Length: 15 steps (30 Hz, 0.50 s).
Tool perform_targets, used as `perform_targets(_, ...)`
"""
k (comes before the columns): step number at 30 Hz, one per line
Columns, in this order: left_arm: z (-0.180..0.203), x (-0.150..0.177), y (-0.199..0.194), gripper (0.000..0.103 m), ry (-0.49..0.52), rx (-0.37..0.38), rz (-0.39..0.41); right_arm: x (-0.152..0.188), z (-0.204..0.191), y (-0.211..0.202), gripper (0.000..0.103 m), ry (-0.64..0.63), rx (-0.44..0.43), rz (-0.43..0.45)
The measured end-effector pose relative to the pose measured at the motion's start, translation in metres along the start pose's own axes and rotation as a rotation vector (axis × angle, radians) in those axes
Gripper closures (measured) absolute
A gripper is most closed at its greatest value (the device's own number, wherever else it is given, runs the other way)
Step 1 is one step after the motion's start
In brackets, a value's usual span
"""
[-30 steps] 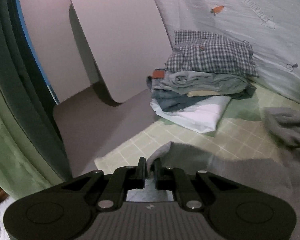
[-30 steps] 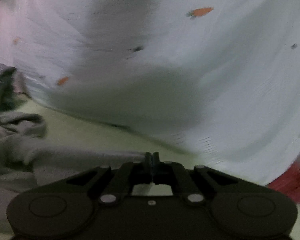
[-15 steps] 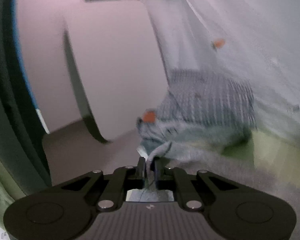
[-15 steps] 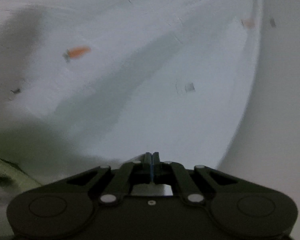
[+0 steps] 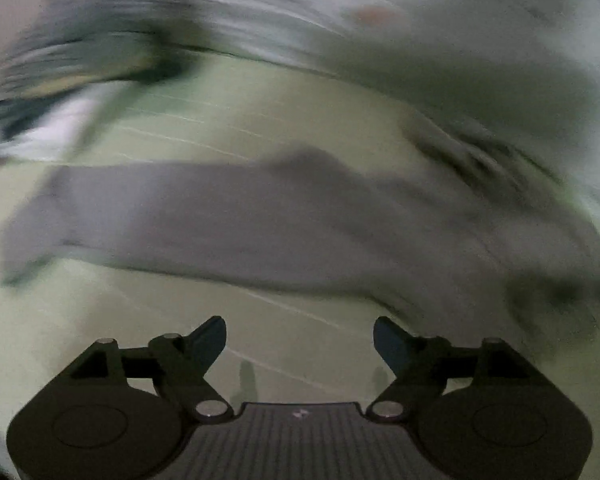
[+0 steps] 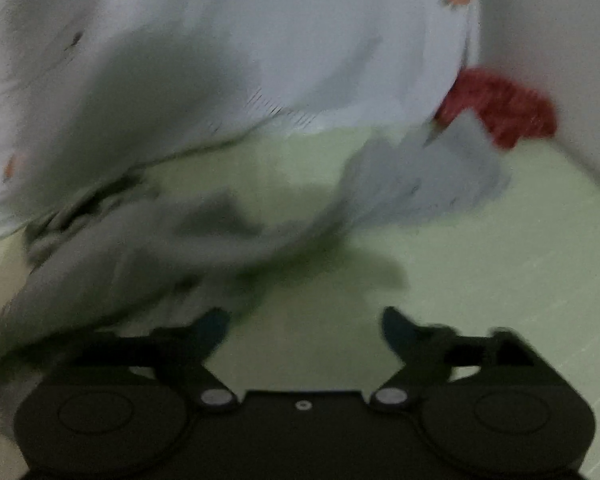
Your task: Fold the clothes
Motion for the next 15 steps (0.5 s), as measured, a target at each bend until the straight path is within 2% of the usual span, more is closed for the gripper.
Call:
perform_targets(3, 0.048, 0.013, 0.007, 0.01, 0.091, 0.126, -0.039, 0.012, -0.017, 0.011, 0.0, -0.021, -0.069, -0.012)
perform_targets(5, 0.069, 0.018, 0.013, 0.006, 0.135, 0.175, -0.054, 0.012, -0.028, 0.021, 0.0, -0.06, -0.107, -0.026)
perform_targets(8, 0.09, 0.023, 0.024, 0.006, 0.183, 0.195, -0.075, 0.007, -0.041, 0.035, 0.0, -0.111, -0.133, -0.022)
perform_targets(11, 0.102, 0.029, 0.034, 0.006, 0.189, 0.191, -0.103, 0.001, -0.045, 0.051, 0.0, -0.114, -0.178, -0.023)
perform_targets(15, 0.11, 0.03, 0.037, 0.005, 0.197, 0.155, -0.099, -0.008, -0.05, 0.069, 0.0, -0.125, -0.237, -0.048)
Point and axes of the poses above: each gripper's, at about its wrist camera, not at the fingertips, and y roughly the way its jaws point, z to its right, x to its underside, the point moved 6 cm from there along y, roughly the way its jaws point, and after that the axes turned 4 degrees about -x, right-handed, at the moved point
